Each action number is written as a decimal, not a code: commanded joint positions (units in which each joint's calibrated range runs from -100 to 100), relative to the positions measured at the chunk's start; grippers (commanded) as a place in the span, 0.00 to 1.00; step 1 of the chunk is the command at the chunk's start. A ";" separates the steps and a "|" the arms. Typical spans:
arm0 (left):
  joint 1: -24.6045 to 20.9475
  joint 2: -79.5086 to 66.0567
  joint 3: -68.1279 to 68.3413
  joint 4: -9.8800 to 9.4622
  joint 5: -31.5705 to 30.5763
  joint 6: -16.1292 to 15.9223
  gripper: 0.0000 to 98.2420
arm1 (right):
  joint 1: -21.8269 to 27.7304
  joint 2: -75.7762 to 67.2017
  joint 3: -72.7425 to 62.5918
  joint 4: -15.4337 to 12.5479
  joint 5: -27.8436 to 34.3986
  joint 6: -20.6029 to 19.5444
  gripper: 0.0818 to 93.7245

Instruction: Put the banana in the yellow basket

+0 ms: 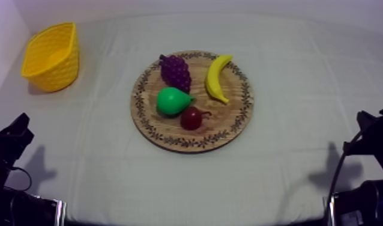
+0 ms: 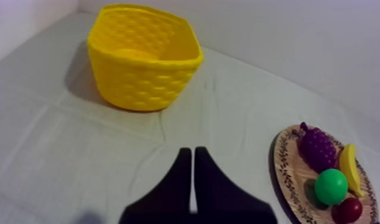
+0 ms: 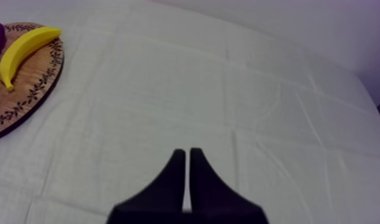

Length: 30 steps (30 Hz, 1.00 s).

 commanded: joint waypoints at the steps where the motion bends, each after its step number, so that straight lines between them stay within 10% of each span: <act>1: -0.01 -0.03 0.01 0.01 0.00 0.01 0.00 | -0.01 -0.04 -0.03 0.01 0.07 0.00 0.01; 25: -0.01 -0.03 0.01 0.01 0.00 0.02 0.00 | -0.01 -0.04 -0.03 0.01 0.07 0.00 0.01; 30: -0.01 -0.03 0.01 0.01 0.00 -5.87 0.00 | -0.01 -0.04 -0.03 0.01 0.07 0.00 0.01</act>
